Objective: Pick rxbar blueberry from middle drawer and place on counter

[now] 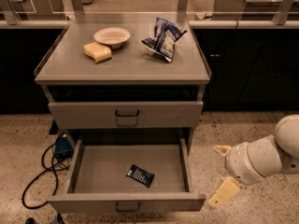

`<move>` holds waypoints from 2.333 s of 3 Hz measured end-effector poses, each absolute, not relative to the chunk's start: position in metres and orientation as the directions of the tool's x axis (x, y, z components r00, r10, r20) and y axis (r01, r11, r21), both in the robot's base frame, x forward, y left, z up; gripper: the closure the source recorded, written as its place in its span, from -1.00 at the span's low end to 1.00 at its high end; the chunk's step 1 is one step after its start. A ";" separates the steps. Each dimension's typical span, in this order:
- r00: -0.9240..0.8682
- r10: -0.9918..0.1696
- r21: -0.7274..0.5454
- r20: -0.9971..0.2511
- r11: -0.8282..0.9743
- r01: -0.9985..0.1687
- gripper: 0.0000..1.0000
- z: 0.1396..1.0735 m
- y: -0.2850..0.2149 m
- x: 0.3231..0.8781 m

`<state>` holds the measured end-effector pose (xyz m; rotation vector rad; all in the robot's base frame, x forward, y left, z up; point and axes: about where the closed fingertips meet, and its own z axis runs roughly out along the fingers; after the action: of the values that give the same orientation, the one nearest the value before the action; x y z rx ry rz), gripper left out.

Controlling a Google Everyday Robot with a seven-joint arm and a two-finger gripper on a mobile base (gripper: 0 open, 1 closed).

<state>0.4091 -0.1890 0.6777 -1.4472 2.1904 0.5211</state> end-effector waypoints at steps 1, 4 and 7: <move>-0.276 -0.657 -0.016 -0.702 0.402 -0.916 -1.00 0.673 -0.158 0.436; -0.155 -0.547 -0.212 -0.823 0.547 -0.810 -1.00 0.726 -0.065 0.567; -0.249 -0.439 -0.033 -0.864 0.542 -0.840 -1.00 0.622 0.002 0.564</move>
Offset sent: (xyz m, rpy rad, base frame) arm 0.1887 0.0933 0.0541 0.3215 -0.5997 -0.3244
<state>0.5636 0.0023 0.6218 -1.0465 1.8770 0.5599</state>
